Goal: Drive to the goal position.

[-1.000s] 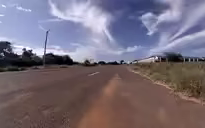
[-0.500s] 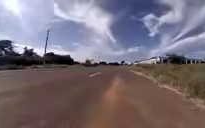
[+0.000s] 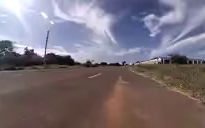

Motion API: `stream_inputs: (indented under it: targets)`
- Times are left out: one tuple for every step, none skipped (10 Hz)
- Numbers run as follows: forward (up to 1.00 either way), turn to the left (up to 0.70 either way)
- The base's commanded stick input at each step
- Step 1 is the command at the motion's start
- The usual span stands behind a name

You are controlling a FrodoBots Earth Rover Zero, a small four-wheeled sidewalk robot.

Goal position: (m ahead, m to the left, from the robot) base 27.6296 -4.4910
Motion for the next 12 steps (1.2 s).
stream_inputs:
  targets:
    - [0.85,-0.26]
    - [0.85,-0.17]
    - [0.85,-0.05]
    - [0.85,0.00]
    - [0.85,0.00]
    - [0.85,0.00]
    - [0.85,0.00]
    - [0.85,0.00]
    - [0.85,0.00]
    - [0.85,0.00]
    - [0.85,0.00]
    - [0.85,0.00]
